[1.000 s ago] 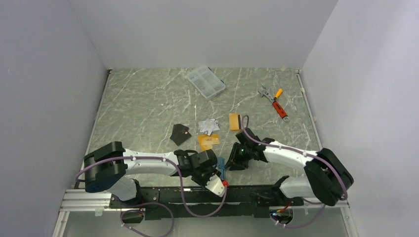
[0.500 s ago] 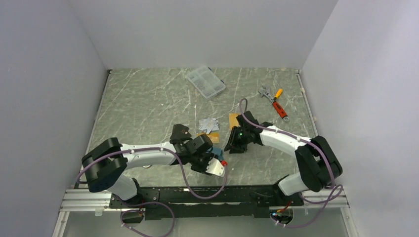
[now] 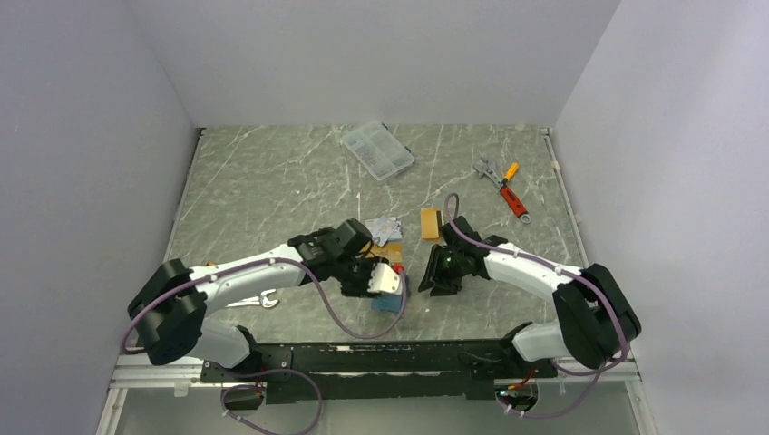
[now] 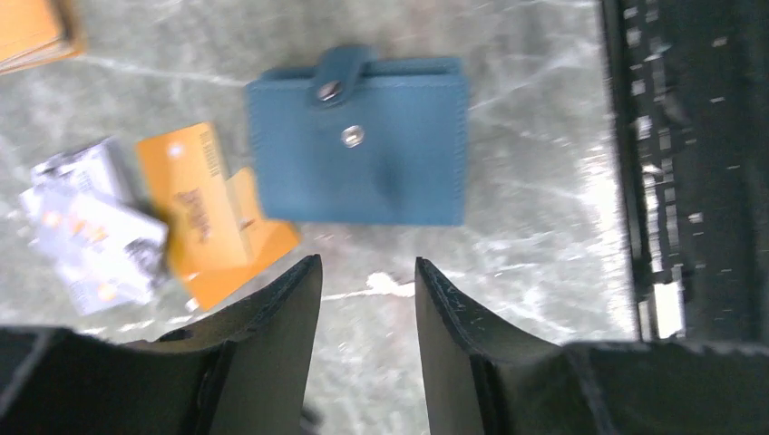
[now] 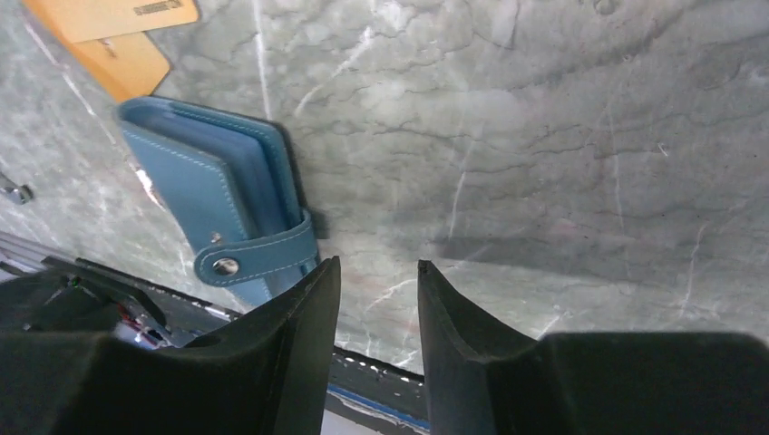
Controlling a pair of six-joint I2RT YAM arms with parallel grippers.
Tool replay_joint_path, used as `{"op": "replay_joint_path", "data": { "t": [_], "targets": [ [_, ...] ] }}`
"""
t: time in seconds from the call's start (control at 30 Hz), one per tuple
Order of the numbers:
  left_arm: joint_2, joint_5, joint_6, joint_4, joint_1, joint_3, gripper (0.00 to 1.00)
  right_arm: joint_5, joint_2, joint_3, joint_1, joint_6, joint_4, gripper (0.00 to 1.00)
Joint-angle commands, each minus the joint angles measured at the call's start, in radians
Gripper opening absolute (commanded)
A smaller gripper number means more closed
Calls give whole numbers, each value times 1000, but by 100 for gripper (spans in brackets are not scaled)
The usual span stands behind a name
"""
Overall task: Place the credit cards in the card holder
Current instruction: Close the card holder at the center of the board.
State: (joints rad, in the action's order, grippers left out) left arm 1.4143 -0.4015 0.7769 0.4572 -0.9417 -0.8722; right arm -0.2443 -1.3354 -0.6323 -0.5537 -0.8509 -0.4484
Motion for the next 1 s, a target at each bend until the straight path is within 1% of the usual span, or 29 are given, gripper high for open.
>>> {"op": "replay_joint_path", "data": {
  "t": [0.0, 0.07, 0.27, 0.43, 0.6, 0.77, 0.9, 0.97],
  "targets": [
    [-30, 81, 93, -46, 33, 19, 48, 14, -35, -19, -7, -24, 29, 38],
    [6, 110, 98, -112, 32, 47, 46, 13, -62, -33, -7, -19, 37, 35],
    [97, 169, 128, -222, 19, 91, 39, 9, -139, -49, -11, -46, 110, 26],
    [105, 172, 124, -217, -9, 97, 36, -17, -204, -78, -18, -64, 165, 21],
    [64, 156, 92, -197, -61, 107, 37, -24, -251, -135, -18, -49, 161, 20],
    [44, 136, 60, -178, -98, 111, 37, -33, -263, -153, -18, -41, 167, 20],
    [34, 125, 52, -166, -103, 106, 37, -42, -274, -163, -19, -39, 175, 19],
    [40, 150, 60, -178, -100, 114, 36, -35, -274, -168, -20, -35, 165, 19]
  ]
}}
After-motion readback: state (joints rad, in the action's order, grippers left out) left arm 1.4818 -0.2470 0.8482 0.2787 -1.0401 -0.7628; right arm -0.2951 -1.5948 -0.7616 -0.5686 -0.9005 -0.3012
